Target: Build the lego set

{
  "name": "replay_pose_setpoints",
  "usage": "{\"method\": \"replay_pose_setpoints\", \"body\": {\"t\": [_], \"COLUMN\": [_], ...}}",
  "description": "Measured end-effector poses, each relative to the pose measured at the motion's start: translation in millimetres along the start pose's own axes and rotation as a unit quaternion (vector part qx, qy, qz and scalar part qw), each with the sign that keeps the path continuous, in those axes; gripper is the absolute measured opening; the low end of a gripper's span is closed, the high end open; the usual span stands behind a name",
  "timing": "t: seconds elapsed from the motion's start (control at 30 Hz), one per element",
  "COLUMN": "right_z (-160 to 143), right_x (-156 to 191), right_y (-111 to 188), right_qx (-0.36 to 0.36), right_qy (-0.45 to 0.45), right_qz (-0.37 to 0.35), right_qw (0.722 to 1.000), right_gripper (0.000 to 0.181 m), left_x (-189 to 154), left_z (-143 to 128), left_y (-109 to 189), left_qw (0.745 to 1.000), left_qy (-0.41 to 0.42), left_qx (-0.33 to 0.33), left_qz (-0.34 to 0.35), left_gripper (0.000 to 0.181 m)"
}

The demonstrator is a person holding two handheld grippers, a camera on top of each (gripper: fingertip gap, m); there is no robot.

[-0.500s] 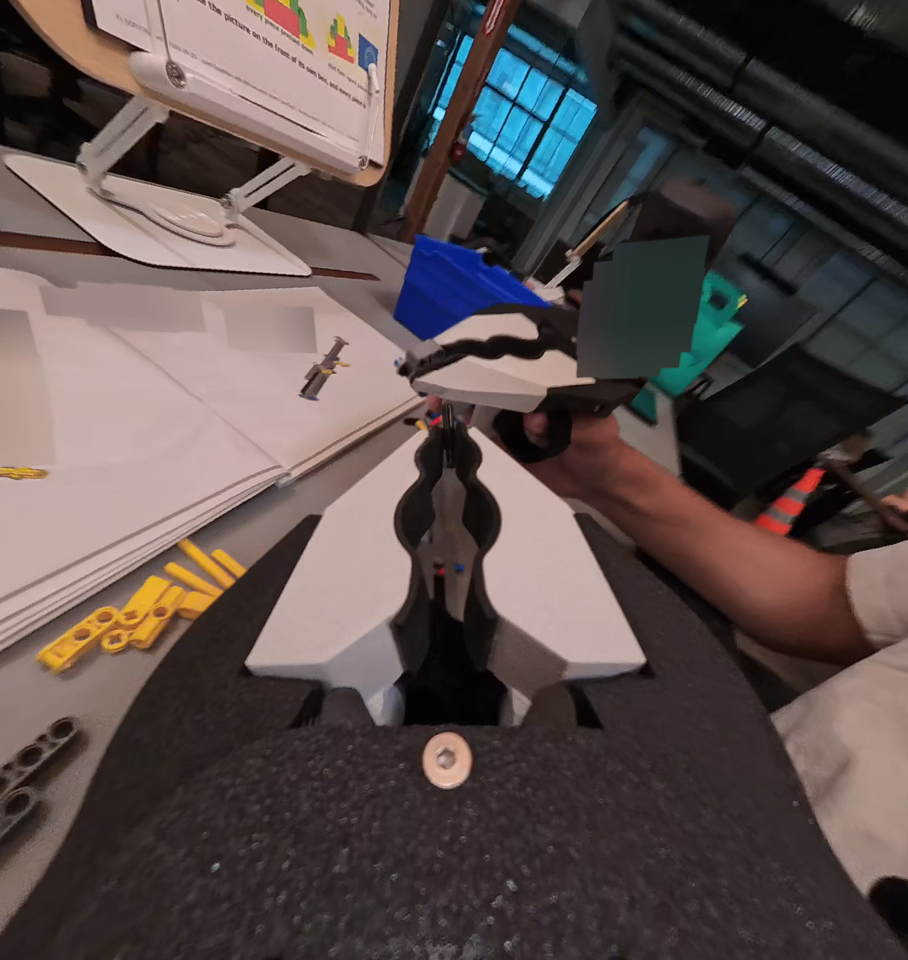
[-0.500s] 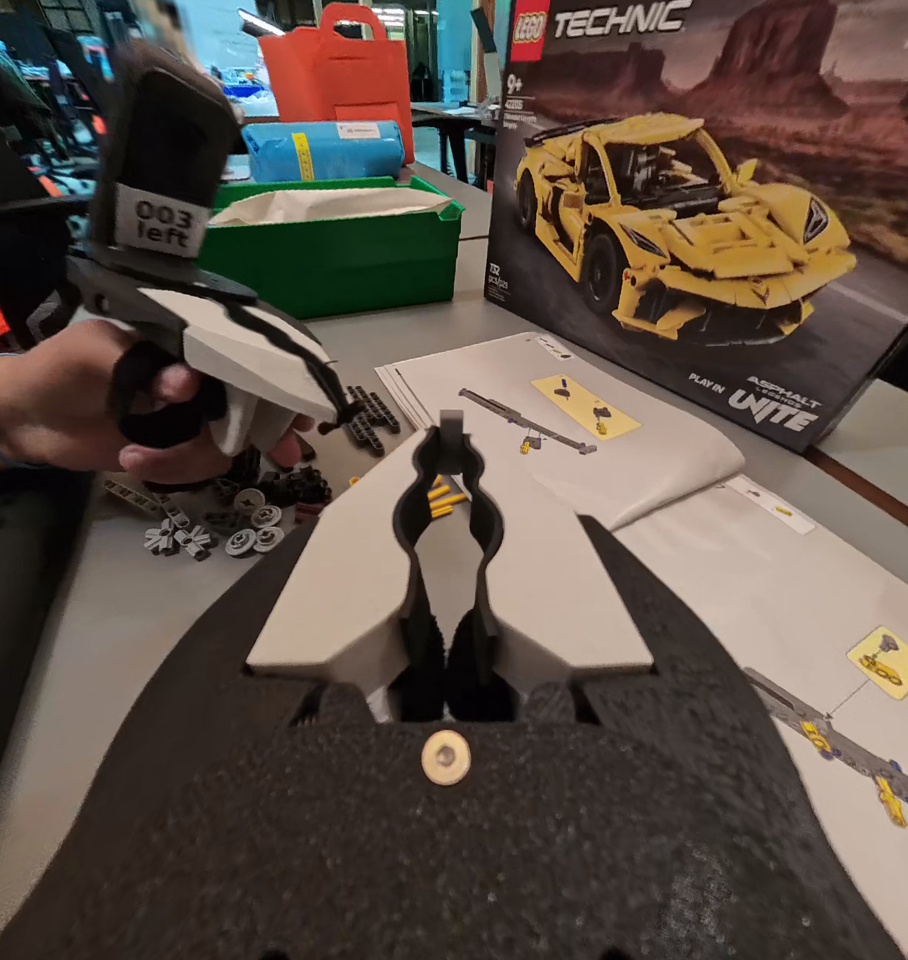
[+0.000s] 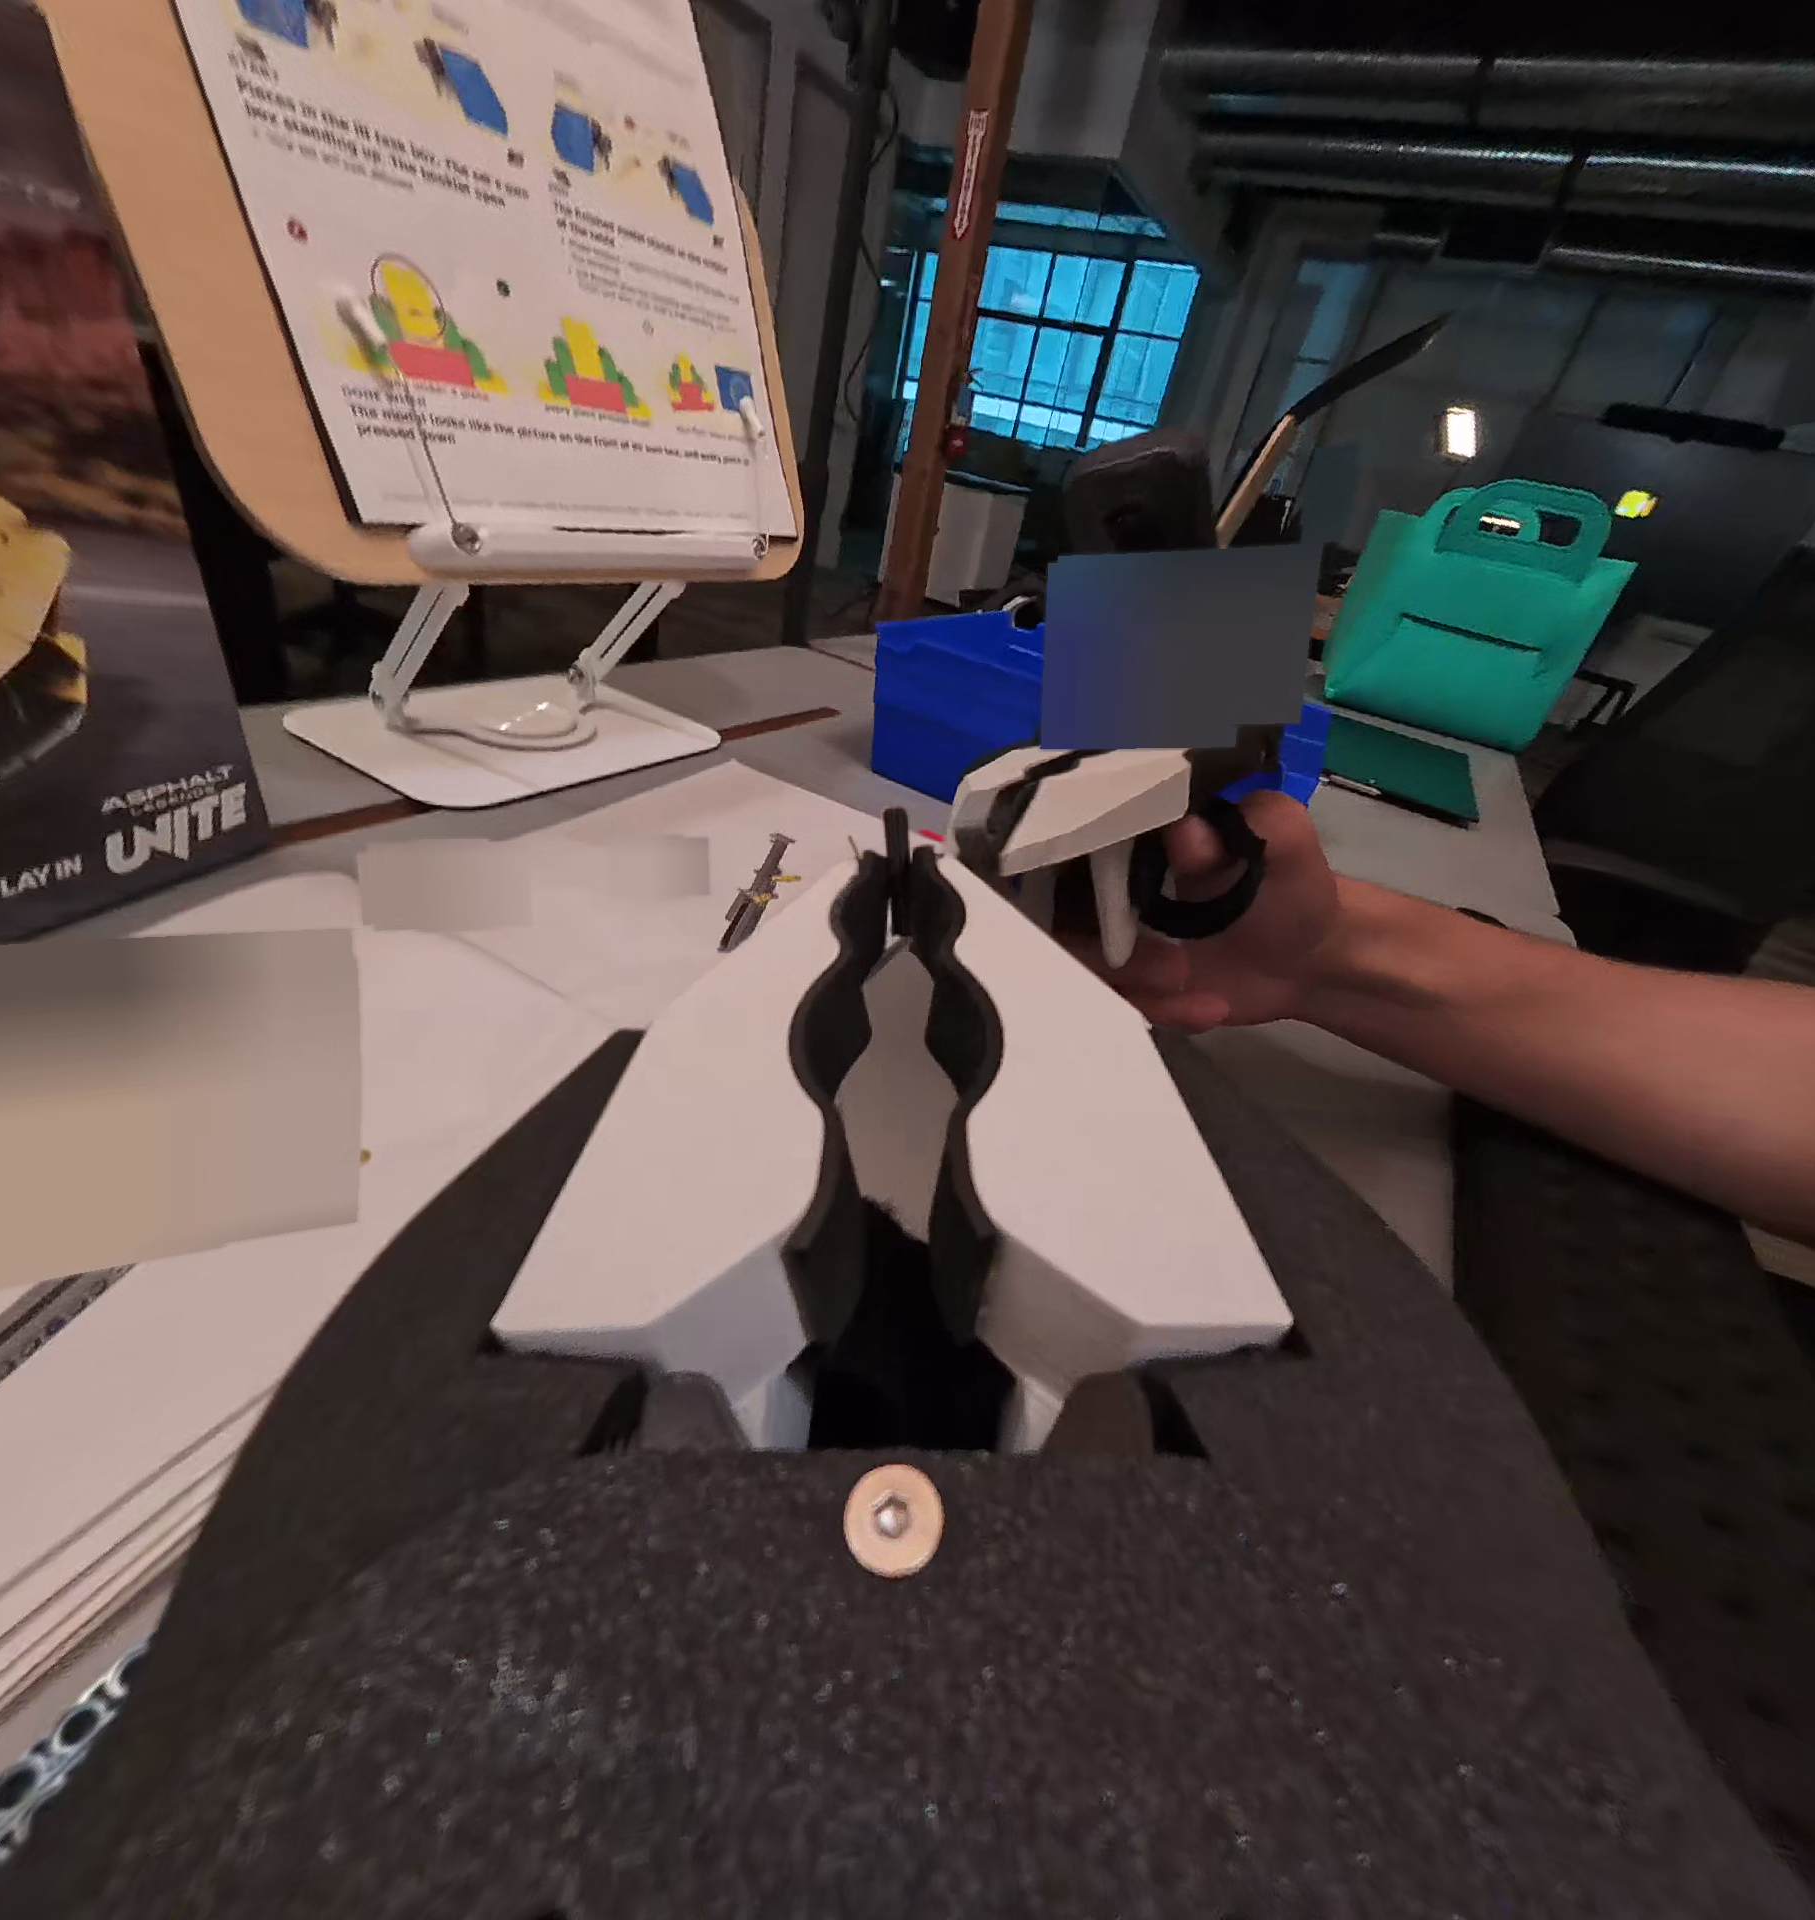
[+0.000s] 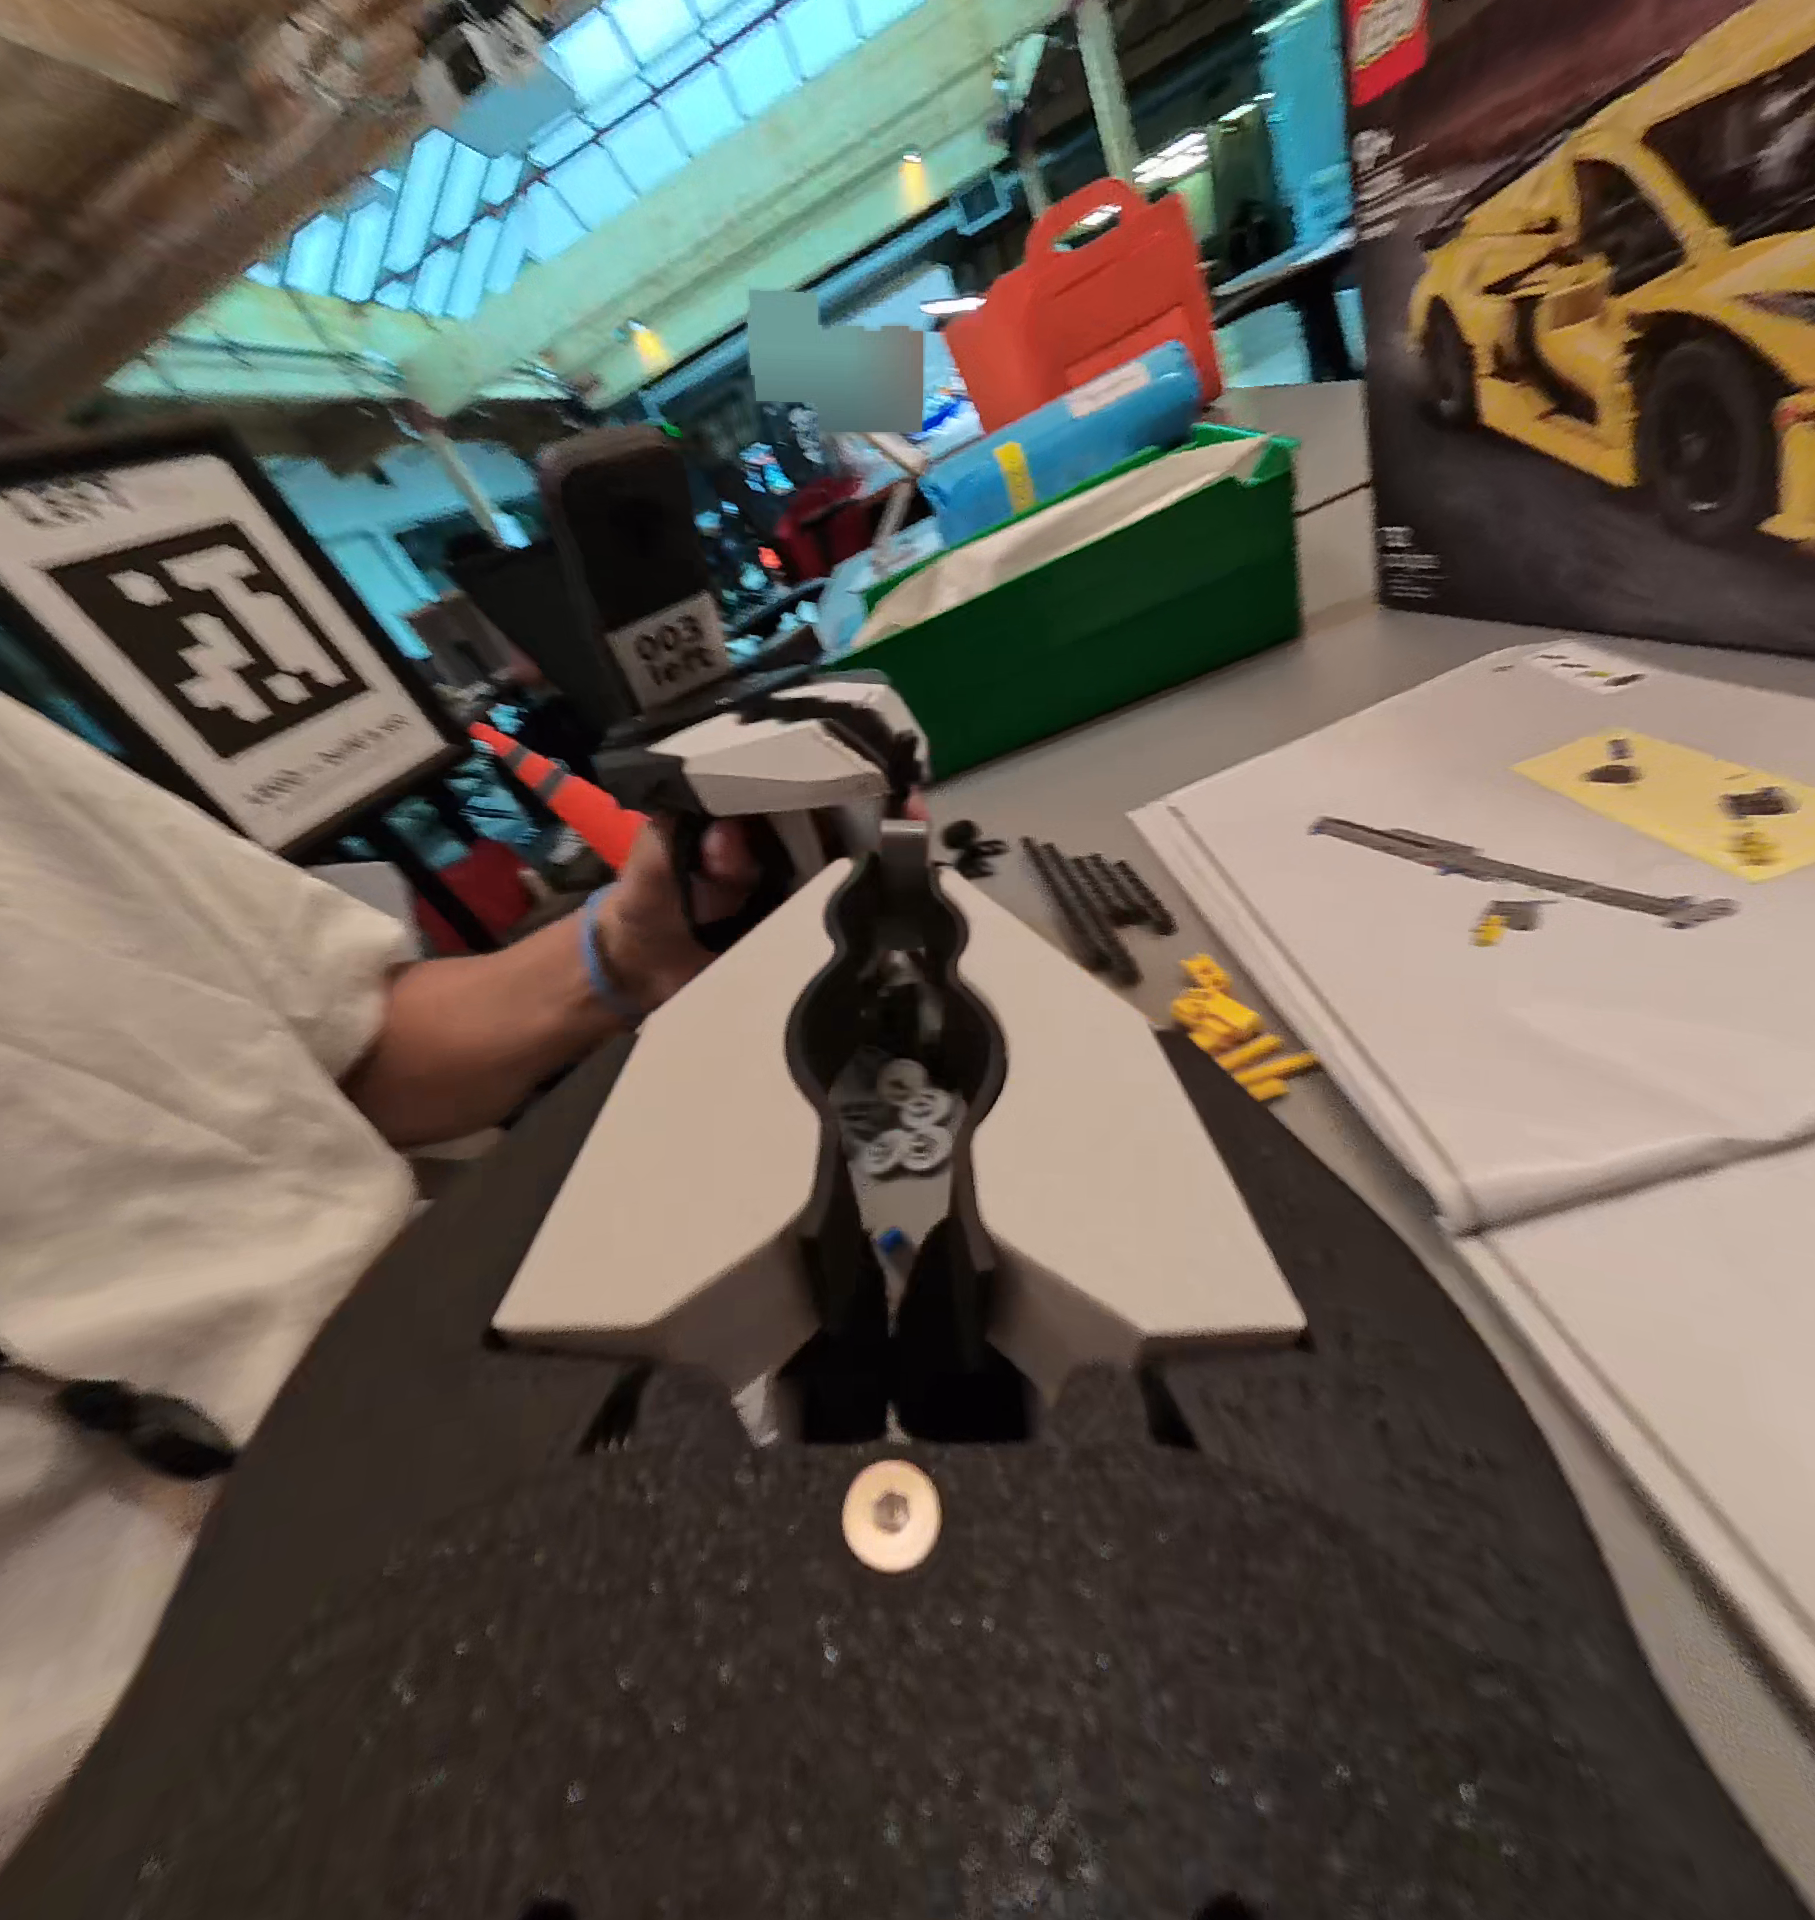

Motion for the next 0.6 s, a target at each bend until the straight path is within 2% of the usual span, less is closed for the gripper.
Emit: {"method": "replay_pose_setpoints", "body": {"t": [0.17,0.3,0.43,0.57,0.6], "right_z": [13,18,17,14,12], "right_x": [30,46,45,46,45], "right_y": [9,18,18,17,14], "right_qx": [-0.031,-0.04,-0.046,-0.026,-0.024], "right_qy": [-0.09,-0.175,-0.235,-0.287,-0.289], "right_qz": [0.154,0.274,0.331,0.365,0.362], "right_qw": [0.984,0.945,0.913,0.885,0.886], "right_gripper": [0.007,0.007,0.007,0.007,0.007], "left_x": [-13,-30,-47,-52,-52], "left_z": [5,10,10,10,10], "left_y": [-1,-1,-6,-9,-9], "left_qw": [0.997,0.985,0.956,0.948,0.948], "left_qy": [-0.072,-0.171,-0.292,-0.316,-0.318], "left_qx": [-0.016,-0.015,0.018,0.02,0.019], "left_qz": [-0.019,-0.031,-0.03,-0.029,-0.027], "left_gripper": [0.002,0.003,0.003,0.003,0.003]}}
Point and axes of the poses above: each gripper's, where its closed fingertips meet, y back along the fingers, z out of its top, x = y × z across the jaws, the point moved 3 cm from there along y, back along the fingers, and after that the axes turned 5 degrees about -z, right-handed, at the moved point
